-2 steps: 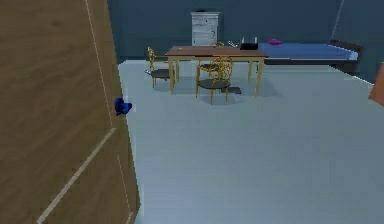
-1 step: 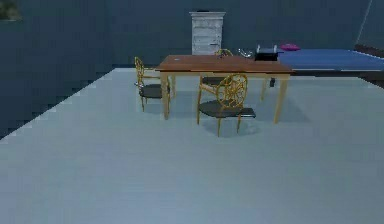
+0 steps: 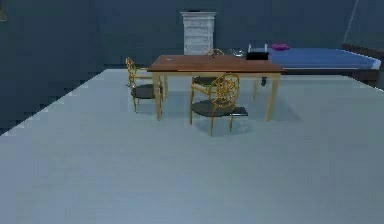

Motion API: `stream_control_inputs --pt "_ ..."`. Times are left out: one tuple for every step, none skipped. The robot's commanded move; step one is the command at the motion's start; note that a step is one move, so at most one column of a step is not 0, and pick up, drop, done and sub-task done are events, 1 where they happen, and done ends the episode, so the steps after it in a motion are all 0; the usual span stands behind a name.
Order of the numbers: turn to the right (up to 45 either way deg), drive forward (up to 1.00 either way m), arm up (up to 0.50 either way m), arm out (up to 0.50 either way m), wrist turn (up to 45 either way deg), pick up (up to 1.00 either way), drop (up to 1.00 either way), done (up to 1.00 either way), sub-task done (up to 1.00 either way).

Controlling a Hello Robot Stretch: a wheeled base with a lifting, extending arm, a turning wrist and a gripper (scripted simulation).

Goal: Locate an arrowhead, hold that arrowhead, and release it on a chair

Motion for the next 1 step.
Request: stream_control_inputs --pt "45.0 0.00 0.00 0.00 0.0 0.00 0.00 0.00 0.00"
